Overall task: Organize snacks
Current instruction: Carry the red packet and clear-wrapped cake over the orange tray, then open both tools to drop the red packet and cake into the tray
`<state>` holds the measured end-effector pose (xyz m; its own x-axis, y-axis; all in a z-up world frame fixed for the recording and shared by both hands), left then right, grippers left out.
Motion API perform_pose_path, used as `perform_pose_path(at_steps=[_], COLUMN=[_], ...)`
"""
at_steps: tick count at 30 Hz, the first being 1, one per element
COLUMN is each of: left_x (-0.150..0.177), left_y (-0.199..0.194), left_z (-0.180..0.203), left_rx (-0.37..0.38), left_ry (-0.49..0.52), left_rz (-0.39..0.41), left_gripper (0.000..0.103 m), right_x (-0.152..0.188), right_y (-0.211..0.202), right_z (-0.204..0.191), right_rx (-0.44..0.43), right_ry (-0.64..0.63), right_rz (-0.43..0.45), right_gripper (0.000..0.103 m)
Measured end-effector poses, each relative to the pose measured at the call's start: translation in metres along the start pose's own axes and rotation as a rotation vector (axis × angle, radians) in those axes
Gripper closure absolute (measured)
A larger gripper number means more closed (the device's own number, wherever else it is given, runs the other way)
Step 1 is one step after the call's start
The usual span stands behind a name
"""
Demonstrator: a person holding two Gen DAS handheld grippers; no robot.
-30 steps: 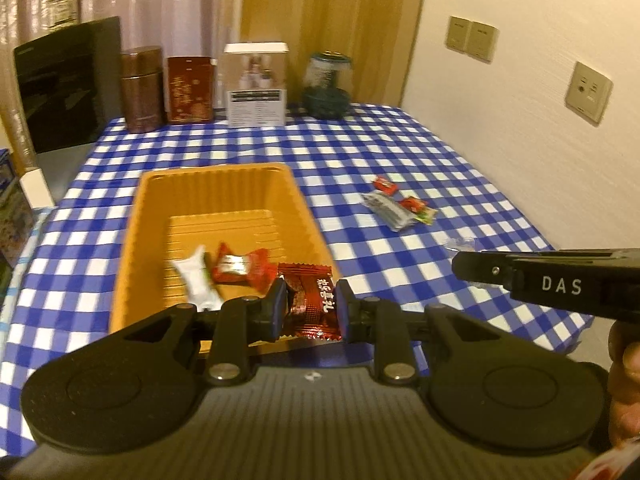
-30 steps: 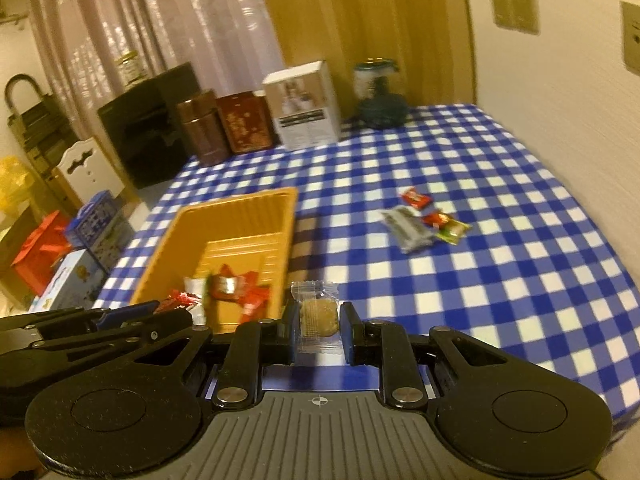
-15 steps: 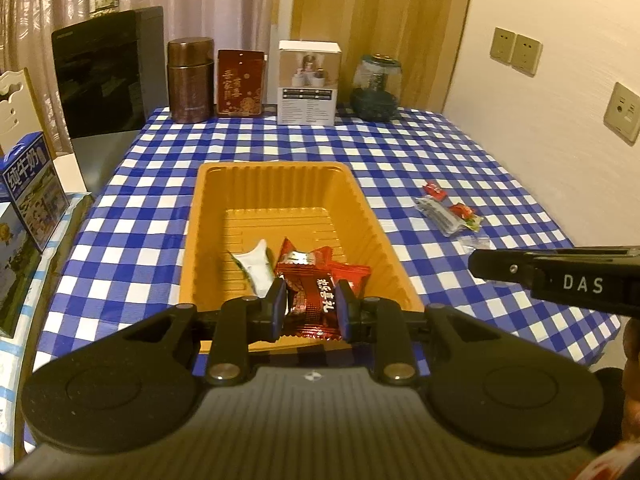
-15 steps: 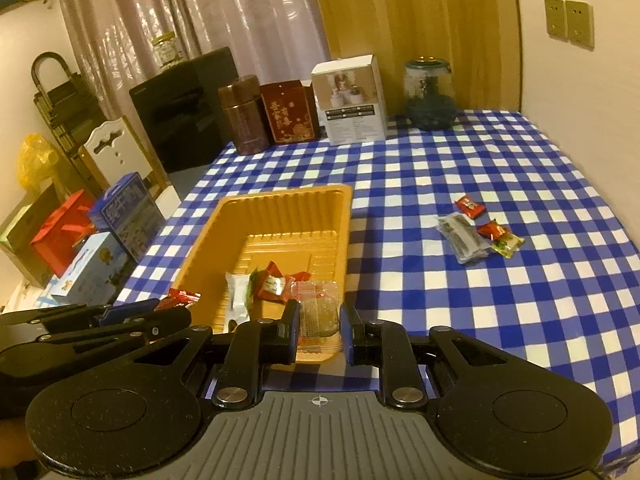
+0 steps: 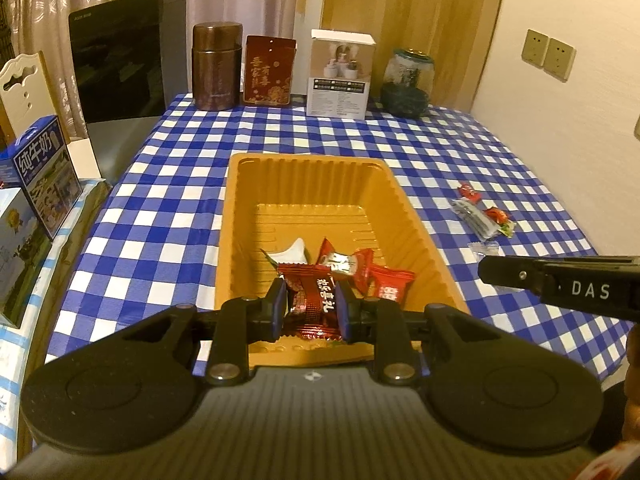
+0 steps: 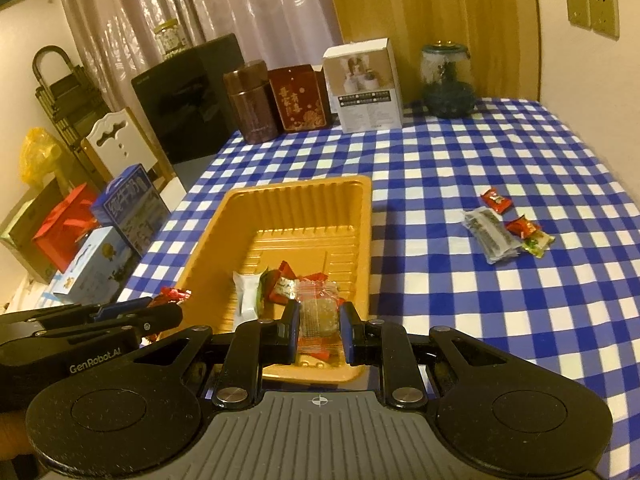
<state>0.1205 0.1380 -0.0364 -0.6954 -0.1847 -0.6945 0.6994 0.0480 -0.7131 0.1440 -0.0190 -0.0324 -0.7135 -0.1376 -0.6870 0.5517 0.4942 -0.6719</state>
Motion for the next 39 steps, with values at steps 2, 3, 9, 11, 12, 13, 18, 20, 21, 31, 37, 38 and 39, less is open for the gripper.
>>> perform_pose_path(at_steps=[2, 3, 9, 11, 12, 13, 18, 20, 21, 31, 37, 38, 39], left_x=[-0.001, -0.002, -0.005, -0.006, -0.007, -0.007, -0.011, -0.012, -0.012, -0.005, -0.002, -0.002, -0.002], left_y=[0.005, 0.007, 0.022, 0.028, 0.030, 0.032, 0.042, 0.045, 0.047, 0.043, 0.036, 0.034, 0.033], left_z=[-0.003, -0.005, -0.013, -0.014, -0.015, -0.015, -0.017, -0.017, -0.017, -0.025, -0.029, -0.030, -0.031], left_rx=[-0.004, -0.005, -0.007, -0.005, -0.004, -0.004, 0.000, -0.001, -0.001, -0.028, -0.039, -0.040, -0.040], left_ry=[0.000, -0.001, -0.007, -0.009, -0.008, -0.009, -0.009, -0.007, -0.007, -0.006, -0.011, -0.013, -0.014], left_rz=[-0.003, -0.005, -0.019, -0.023, -0.025, -0.026, -0.029, -0.028, -0.027, -0.039, -0.039, -0.036, -0.033], left_gripper=[0.080, 0.080, 0.080, 0.080, 0.080, 0.080, 0.080, 0.079, 0.077, 0.066, 0.066, 0.066, 0.066], right_x=[-0.001, -0.002, -0.005, -0.006, -0.007, -0.007, -0.008, -0.009, -0.009, -0.007, -0.007, -0.008, -0.008], right_y=[0.007, 0.010, 0.029, 0.034, 0.036, 0.039, 0.047, 0.049, 0.050, 0.054, 0.052, 0.051, 0.050], right_z=[-0.001, -0.002, -0.004, -0.005, -0.005, -0.005, -0.003, -0.003, -0.002, 0.000, -0.003, -0.003, -0.004], right_rx=[-0.004, -0.007, -0.020, -0.020, -0.021, -0.020, -0.018, -0.019, -0.021, -0.030, -0.039, -0.041, -0.044], right_ry=[0.002, 0.003, 0.009, 0.012, 0.014, 0.016, 0.025, 0.029, 0.030, 0.043, 0.044, 0.045, 0.045], right_rz=[-0.007, -0.009, -0.026, -0.031, -0.033, -0.035, -0.040, -0.042, -0.043, -0.051, -0.047, -0.044, -0.041], right_gripper=[0.082, 0.082, 0.082, 0.082, 0.082, 0.082, 0.082, 0.082, 0.082, 0.082, 0.081, 0.081, 0.081])
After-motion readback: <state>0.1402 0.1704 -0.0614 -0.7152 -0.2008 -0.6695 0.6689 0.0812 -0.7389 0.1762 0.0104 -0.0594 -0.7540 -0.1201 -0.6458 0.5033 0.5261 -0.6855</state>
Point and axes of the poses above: each gripper's, at about its wrist camera, not at the fingertips, and y roughly the way its jaws point, z to its right, x to its underside, the point moved 4 cm from there along y, roughly the way its jaws point, and after that the axes turned 3 degrees about -z, right-handed, at the moved point
